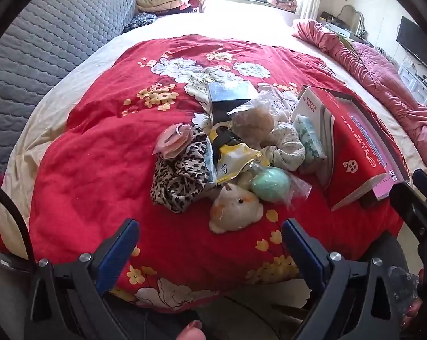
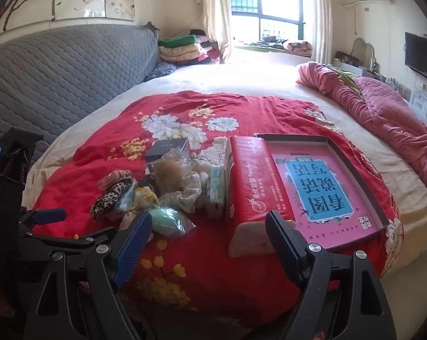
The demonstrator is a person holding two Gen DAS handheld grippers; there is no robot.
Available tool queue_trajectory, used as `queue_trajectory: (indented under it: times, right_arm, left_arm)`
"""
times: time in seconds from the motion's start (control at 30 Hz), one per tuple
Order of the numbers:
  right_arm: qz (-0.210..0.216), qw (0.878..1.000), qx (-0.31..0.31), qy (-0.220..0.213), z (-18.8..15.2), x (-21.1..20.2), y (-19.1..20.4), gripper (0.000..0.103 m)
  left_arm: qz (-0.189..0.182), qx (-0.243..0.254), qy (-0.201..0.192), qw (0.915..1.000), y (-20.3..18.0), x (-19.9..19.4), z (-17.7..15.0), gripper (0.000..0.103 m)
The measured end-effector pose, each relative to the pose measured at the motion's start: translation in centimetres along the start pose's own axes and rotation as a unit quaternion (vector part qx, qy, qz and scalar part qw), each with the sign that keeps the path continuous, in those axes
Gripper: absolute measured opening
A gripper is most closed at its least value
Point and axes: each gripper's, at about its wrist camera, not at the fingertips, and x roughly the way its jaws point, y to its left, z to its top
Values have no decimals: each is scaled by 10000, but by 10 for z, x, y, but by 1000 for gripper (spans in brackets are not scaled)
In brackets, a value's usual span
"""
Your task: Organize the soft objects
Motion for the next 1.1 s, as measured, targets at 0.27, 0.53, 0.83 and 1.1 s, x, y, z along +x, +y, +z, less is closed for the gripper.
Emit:
queue_trajectory:
  times: [0.27, 0.53, 0.83, 1.1]
  right_arm:
    - [-112, 9999, -2, 103, 0, 3, -2, 83]
    - [-141, 9998, 34, 124, -2, 3, -6, 83]
    - [-157, 9998, 26, 130, -3, 5, -5, 83]
    - [-174, 9997, 23, 140, -3, 5, -5, 83]
  left_arm:
    - [27, -40, -158, 9999, 3, -6, -2, 101]
    - [53, 3, -191, 9998, 1, -7, -4, 101]
    - [65, 29, -199, 9998, 0, -8, -3, 101]
    - [45, 33, -211, 9998, 0, -9, -3, 101]
